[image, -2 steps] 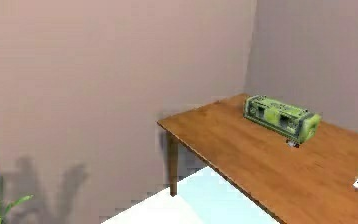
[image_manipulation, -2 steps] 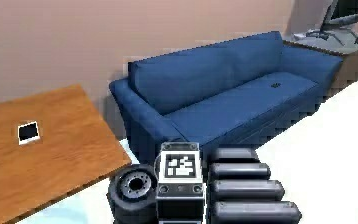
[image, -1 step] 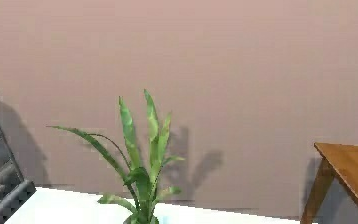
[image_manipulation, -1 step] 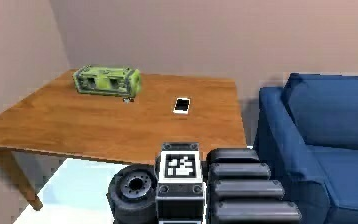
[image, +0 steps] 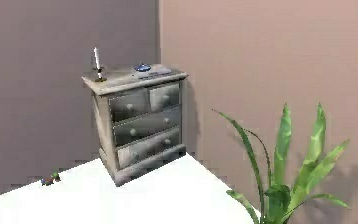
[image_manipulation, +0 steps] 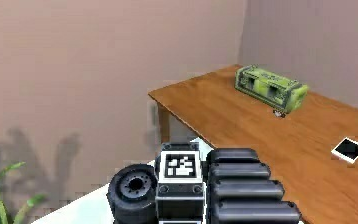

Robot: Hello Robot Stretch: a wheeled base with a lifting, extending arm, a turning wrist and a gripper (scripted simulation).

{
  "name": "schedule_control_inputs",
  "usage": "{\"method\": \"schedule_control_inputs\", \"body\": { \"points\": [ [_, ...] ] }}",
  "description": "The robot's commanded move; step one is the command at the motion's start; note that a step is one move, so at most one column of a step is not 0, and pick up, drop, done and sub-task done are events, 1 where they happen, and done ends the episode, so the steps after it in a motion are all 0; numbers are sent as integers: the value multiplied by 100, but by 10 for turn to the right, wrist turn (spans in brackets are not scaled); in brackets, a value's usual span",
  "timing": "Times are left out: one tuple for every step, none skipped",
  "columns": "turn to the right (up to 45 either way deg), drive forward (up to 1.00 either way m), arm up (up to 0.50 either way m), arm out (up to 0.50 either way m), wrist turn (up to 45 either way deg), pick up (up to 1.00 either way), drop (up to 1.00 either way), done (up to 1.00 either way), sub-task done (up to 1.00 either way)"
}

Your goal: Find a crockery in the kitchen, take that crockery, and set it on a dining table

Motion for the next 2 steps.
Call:
{"method": "schedule_control_inputs", "body": {
  "points": [
    [-450,0,0,0,0,0,0,0,0],
    [-420,0,0,0,0,0,0,0,0]
  ]
}}
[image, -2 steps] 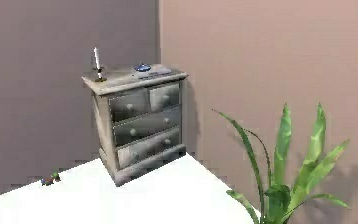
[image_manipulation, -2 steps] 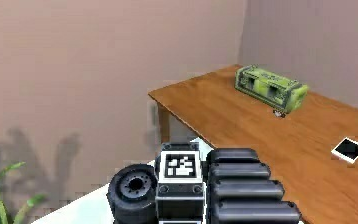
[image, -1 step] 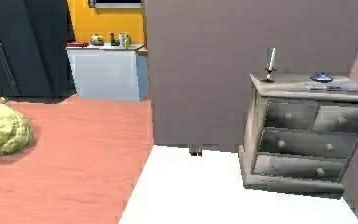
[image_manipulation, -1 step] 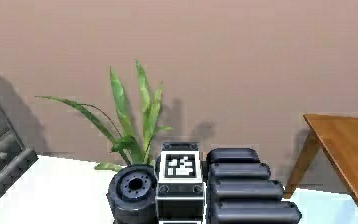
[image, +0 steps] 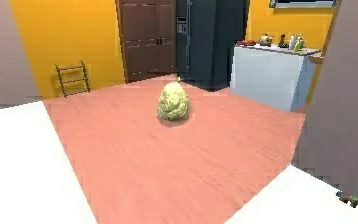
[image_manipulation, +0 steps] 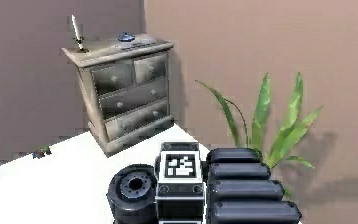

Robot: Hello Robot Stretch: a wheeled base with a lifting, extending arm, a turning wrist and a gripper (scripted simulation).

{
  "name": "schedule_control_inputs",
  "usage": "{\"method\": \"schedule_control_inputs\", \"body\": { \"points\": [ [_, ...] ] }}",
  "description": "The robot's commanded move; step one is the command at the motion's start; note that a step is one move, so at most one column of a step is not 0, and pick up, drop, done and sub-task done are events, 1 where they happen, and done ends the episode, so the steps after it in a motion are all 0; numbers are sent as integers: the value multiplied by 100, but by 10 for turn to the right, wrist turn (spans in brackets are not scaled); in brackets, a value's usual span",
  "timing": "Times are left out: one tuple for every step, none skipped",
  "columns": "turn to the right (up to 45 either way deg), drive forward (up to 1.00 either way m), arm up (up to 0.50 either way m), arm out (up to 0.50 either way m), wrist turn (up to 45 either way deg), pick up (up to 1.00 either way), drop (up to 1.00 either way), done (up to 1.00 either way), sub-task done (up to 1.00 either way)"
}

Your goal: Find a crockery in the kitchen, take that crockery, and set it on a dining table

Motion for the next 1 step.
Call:
{"method": "schedule_control_inputs", "body": {
  "points": [
    [-450,0,0,0,0,0,0,0,0]
  ]
}}
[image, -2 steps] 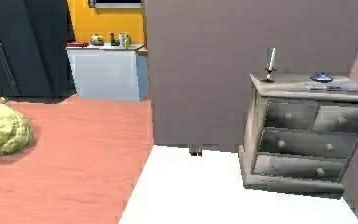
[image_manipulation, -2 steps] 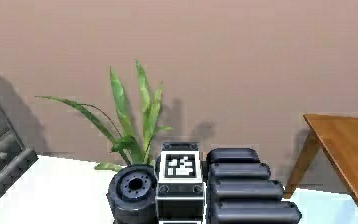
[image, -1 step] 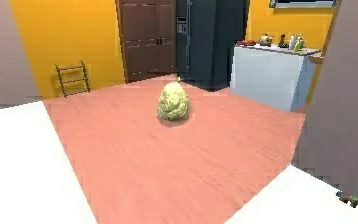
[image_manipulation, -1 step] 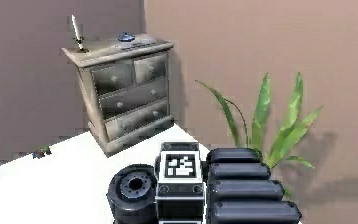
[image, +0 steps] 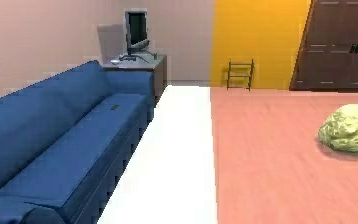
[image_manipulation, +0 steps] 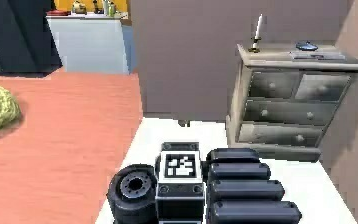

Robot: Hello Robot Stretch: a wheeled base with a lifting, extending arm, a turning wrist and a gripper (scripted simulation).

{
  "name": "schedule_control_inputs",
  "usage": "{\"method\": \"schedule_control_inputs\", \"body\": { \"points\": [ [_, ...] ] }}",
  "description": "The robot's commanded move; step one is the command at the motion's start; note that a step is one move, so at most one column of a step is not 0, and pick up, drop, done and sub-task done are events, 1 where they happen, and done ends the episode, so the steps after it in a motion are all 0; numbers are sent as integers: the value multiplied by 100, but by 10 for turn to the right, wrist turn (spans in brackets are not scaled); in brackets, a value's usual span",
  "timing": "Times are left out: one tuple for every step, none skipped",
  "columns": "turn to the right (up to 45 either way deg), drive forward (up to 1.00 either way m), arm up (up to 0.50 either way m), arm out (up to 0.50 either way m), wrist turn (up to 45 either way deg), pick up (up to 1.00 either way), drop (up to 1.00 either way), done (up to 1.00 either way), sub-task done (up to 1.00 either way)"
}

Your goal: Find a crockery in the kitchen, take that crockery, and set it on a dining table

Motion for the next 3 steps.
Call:
{"method": "schedule_control_inputs", "body": {
  "points": [
    [-450,0,0,0,0,0,0,0,0],
    [-450,0,0,0,0,0,0,0,0],
    [-360,0,0,0,0,0,0,0,0]
  ]
}}
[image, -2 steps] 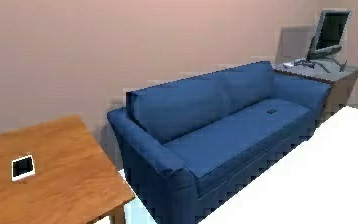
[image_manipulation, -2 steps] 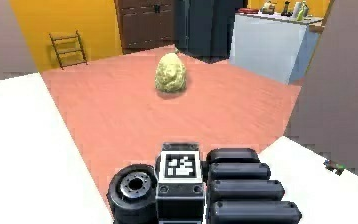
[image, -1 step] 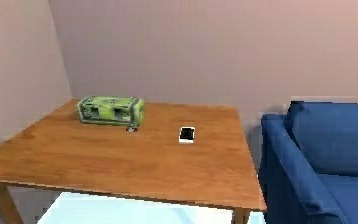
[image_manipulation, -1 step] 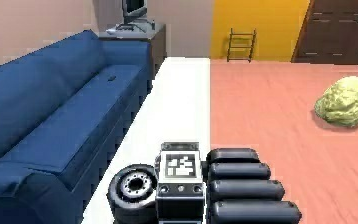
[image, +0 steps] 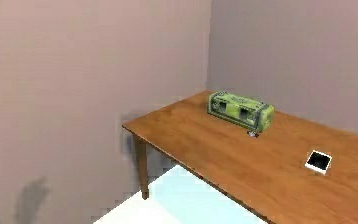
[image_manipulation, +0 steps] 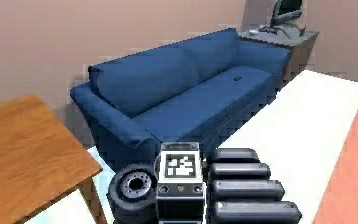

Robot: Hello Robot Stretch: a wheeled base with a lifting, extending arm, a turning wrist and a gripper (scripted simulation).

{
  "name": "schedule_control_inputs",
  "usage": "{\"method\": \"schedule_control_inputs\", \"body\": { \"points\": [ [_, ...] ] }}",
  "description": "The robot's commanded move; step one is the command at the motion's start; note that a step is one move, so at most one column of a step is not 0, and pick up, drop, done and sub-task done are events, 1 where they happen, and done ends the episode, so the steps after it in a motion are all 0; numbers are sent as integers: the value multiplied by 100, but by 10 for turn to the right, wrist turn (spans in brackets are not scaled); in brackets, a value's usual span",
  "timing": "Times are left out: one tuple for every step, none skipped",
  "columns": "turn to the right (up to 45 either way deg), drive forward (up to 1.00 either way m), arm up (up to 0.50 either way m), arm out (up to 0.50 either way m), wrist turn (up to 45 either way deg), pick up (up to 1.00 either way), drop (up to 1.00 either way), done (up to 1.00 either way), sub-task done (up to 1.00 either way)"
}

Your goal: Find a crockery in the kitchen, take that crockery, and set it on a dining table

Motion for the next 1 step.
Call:
{"method": "schedule_control_inputs", "body": {
  "points": [
    [0,45,0,0,0,0,0,0,0]
  ]
}}
